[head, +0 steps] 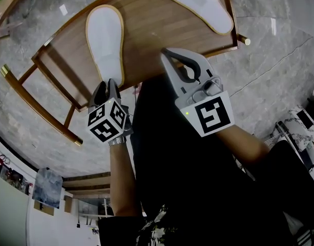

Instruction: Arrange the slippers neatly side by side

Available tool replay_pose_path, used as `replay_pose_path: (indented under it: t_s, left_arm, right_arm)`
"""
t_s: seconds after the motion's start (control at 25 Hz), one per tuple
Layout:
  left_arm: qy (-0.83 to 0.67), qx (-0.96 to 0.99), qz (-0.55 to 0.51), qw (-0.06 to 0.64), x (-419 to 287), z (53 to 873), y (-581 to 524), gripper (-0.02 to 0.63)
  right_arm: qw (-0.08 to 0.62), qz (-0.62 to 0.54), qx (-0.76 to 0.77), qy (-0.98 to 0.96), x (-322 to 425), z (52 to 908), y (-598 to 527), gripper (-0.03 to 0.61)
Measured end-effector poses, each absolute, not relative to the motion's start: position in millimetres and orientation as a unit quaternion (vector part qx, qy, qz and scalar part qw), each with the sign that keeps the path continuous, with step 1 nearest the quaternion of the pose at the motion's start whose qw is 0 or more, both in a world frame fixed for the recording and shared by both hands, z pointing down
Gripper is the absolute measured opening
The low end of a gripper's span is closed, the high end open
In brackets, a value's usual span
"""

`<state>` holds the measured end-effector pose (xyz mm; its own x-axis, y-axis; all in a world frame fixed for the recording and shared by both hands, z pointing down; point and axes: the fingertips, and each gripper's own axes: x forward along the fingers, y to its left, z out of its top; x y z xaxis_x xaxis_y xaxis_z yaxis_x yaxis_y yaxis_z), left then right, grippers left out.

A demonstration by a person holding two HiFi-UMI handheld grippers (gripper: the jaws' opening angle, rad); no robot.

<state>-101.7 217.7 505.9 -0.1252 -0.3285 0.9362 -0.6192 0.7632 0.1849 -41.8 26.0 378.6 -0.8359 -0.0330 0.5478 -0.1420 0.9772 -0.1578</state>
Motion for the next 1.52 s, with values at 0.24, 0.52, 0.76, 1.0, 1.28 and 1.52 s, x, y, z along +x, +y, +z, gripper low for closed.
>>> replay_pose_path:
  t_s: [0.24, 0.52, 0.76, 1.0, 1.28, 1.52]
  left_arm:
    - [-0.736, 0.319, 0.087, 0.591, -90.9, 504.4, 207.1, 0.104]
    - [-0.723, 0.333, 0.071, 0.601, -77.1, 502.9, 195.1, 0.104]
    - [-0.718, 0.34, 0.068, 0.604, -71.3, 503.9, 187.8, 0.104]
    - [-0.714, 0.349, 0.074, 0.602, -62.9, 503.3, 179.2, 0.104]
    - [-0.718, 0.336, 0.083, 0.604, -60.9, 503.6, 175.2, 0.104]
    - [-0.73, 0.313, 0.076, 0.603, -63.4, 498.6, 174.7, 0.104]
  right_arm:
    - [0.28, 0.097, 0.048, -0.954, -38.9, 377.0, 26.6, -0.002]
    - [0.279, 0.103, 0.053, -0.953, -35.8, 376.8, 27.2, -0.002]
    - [0.28, 0.102, 0.054, -0.953, -34.1, 377.7, 22.9, -0.002]
    - [0.277, 0.104, 0.052, -0.954, -33.1, 377.0, 19.4, -0.002]
    - [0.284, 0.105, 0.027, -0.953, -30.8, 380.8, 14.5, -0.002]
    - [0.293, 0.117, 0.032, -0.949, -24.4, 383.0, -4.5, -0.002]
